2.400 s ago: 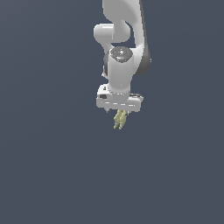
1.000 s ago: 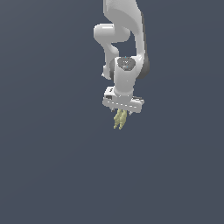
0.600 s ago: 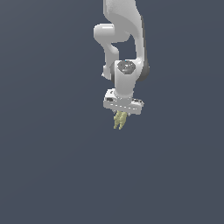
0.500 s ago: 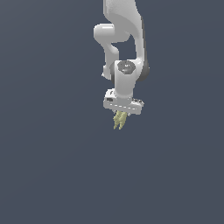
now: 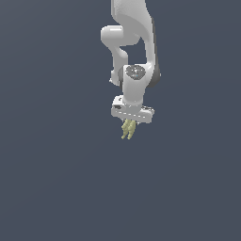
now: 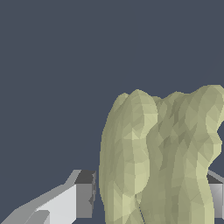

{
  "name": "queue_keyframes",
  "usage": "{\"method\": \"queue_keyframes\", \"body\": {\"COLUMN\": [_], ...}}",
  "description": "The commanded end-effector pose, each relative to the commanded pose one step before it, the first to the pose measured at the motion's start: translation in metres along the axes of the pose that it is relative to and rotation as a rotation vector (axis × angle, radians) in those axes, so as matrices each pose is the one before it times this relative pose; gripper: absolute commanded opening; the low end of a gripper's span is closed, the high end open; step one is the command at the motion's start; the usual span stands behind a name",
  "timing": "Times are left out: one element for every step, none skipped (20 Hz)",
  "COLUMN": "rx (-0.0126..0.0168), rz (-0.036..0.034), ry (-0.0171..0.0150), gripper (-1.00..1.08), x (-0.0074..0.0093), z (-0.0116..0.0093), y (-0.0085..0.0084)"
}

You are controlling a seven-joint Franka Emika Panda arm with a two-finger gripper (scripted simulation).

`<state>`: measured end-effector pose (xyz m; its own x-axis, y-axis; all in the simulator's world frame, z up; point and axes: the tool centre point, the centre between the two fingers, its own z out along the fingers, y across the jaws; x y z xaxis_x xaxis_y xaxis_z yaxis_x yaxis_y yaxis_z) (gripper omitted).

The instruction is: Pick up the object and move it to a goal position.

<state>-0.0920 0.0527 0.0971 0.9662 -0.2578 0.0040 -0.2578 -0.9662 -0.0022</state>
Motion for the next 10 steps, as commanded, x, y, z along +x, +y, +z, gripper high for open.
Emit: {"method": "queue_keyframes", "body": {"rx": [-0.00078,0.00000,0.00000,0.00000,-0.00003,0.00000,0.00000,0.00000,-0.00001,0.00000], "rz": [0.00157,0.00000,0.00000,0.00000,0.00038,0.00000,0.00000,0.00000,0.00034,0.00000], "ry": [-0.00111,0.00000,0.00000,0.00000,-0.00058,0.00000,0.00000,0.00000,-0.00060,0.00000], "gripper": [-1.00,-1.00,-1.00,-1.00,-1.00,-1.00,-1.00,-1.00,-1.00,-1.00], "x": [-0.00038,-0.00022,-0.00027,-0.00032,-0.00025,-0.00041,-0.00044,-0.00046,-0.00035,-0.00045], "z": [0.00005,-0.00035,-0.00043,-0.00050,-0.00029,-0.00065,-0.00072,-0.00079,-0.00057,-0.00093], "y": [0.00515,0.00317,0.00385,0.00452,0.00536,0.00583,0.00645,0.00707,0.00784,0.00826]}}
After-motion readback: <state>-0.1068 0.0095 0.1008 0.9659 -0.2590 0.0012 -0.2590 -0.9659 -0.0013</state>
